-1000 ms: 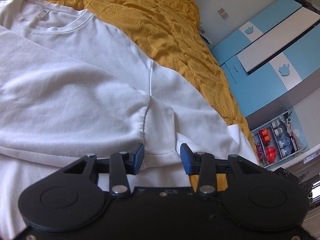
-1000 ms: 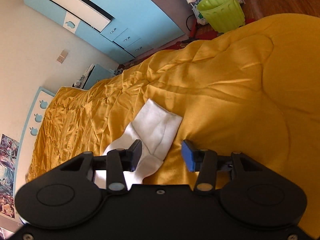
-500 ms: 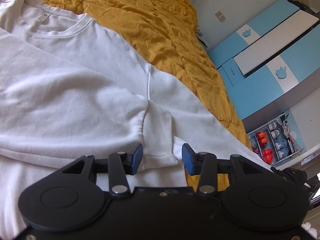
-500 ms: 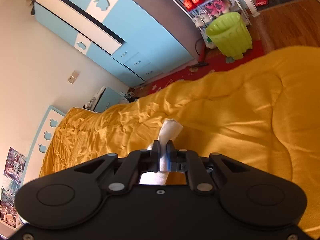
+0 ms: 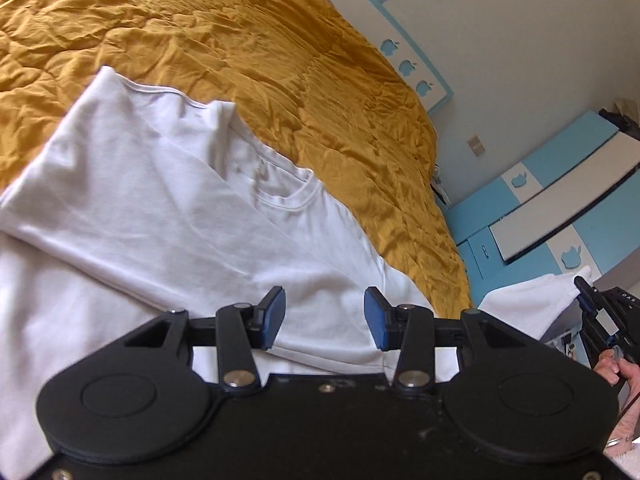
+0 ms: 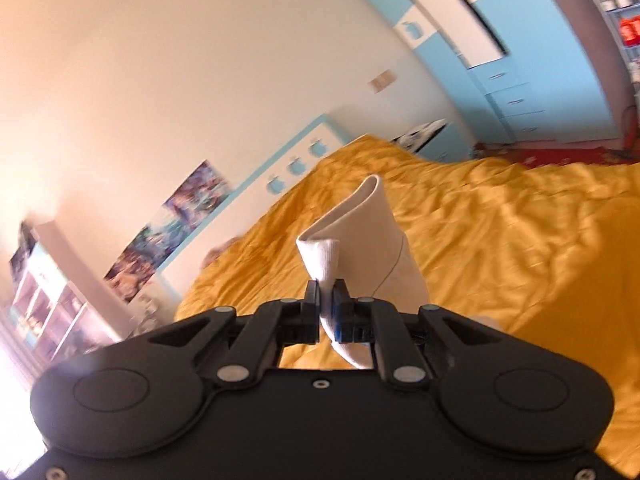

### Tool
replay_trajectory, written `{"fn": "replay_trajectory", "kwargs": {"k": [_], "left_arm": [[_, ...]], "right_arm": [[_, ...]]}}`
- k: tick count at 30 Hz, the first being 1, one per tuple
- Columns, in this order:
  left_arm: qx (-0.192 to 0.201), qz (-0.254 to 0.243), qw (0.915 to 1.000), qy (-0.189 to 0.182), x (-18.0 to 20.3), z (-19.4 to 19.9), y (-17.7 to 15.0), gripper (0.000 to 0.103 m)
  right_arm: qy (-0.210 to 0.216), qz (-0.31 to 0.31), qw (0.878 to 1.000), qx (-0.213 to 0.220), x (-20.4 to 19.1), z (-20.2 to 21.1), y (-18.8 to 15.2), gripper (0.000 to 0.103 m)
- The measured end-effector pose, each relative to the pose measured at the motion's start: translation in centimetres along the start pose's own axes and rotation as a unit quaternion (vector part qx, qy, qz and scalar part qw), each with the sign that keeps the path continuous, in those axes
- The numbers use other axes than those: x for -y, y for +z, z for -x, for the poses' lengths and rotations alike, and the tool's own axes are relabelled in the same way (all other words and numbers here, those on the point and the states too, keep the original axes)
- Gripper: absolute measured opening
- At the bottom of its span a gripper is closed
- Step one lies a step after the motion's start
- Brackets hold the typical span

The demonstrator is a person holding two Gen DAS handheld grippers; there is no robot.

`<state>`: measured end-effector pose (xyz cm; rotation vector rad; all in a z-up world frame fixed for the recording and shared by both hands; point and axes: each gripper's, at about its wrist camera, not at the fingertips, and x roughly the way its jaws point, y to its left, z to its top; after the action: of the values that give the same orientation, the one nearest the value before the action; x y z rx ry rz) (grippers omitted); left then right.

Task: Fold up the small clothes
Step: 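Grasp the other sleeve cuff with the right gripper, then fold the held sleeve across the body with the right gripper and release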

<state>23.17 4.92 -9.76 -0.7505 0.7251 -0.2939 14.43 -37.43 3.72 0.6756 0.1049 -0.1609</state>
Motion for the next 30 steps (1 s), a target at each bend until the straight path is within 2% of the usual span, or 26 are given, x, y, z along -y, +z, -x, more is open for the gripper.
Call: {"fn": "replay_trajectory", "kwargs": {"k": [4, 7, 8, 10, 12, 13, 15, 17, 19, 21, 23, 25, 28, 30], "left_arm": [[0.025, 0.04, 0.9984, 0.03, -4.3, 3.9, 1.0, 0.044], [0.038, 0.066, 0.9959, 0.049, -7.1, 6.4, 1.5, 0.044], [0.042, 0.073, 0.9949, 0.055, -7.9, 7.0, 1.6, 0.044], [0.049, 0.086, 0.993, 0.065, -9.1, 8.0, 1.9, 0.044], [0.055, 0.1, 0.9909, 0.071, -10.2, 8.5, 2.4, 0.044], [0.057, 0.105, 0.9903, 0.071, -10.9, 8.9, 2.4, 0.044], [0.061, 0.11, 0.9895, 0.071, -11.5, 9.0, 2.7, 0.044], [0.062, 0.111, 0.9889, 0.076, -11.7, 8.5, 3.1, 0.044], [0.06, 0.108, 0.9888, 0.083, -11.6, 7.2, 3.6, 0.044], [0.057, 0.107, 0.9882, 0.094, -11.4, 5.4, 4.2, 0.044], [0.054, 0.109, 0.9867, 0.108, -11.3, 4.2, 4.7, 0.044], [0.058, 0.114, 0.9868, 0.099, -10.8, 3.4, 5.0, 0.044], [0.061, 0.084, 0.9918, 0.075, -9.2, 2.3, 5.0, 0.044], [0.054, 0.063, 0.9941, 0.07, -8.1, 0.8, 4.9, 0.044]], "right_arm": [[0.097, 0.026, 0.992, -0.072, -8.9, -3.0, -6.4, 0.007], [0.143, 0.034, 0.98, -0.136, -13.8, -5.1, -12.3, 0.007], [0.153, 0.039, 0.974, -0.163, -15.4, -6.0, -14.9, 0.007], [0.159, 0.062, 0.962, -0.213, -17.8, -7.5, -20.0, 0.014], [0.148, 0.104, 0.946, -0.267, -19.2, -8.3, -23.7, 0.026], [0.144, 0.116, 0.941, -0.283, -19.4, -8.1, -24.8, 0.026], [0.153, 0.121, 0.938, -0.287, -18.6, -7.2, -25.2, 0.027], [0.147, 0.127, 0.942, -0.275, -17.0, -6.2, -24.1, 0.032], [0.119, 0.138, 0.949, -0.256, -15.3, -5.5, -23.3, 0.045], [0.072, 0.151, 0.958, -0.232, -11.9, -5.2, -21.0, 0.045], [0.029, 0.155, 0.962, -0.224, -8.8, -5.1, -19.1, 0.045], [-0.018, 0.147, 0.963, -0.223, -5.3, -4.7, -17.3, 0.046], [-0.035, 0.152, 0.963, -0.219, -1.8, -3.4, -15.6, 0.046], [-0.03, 0.157, 0.963, -0.215, -0.5, -3.1, -15.3, 0.046]]}}
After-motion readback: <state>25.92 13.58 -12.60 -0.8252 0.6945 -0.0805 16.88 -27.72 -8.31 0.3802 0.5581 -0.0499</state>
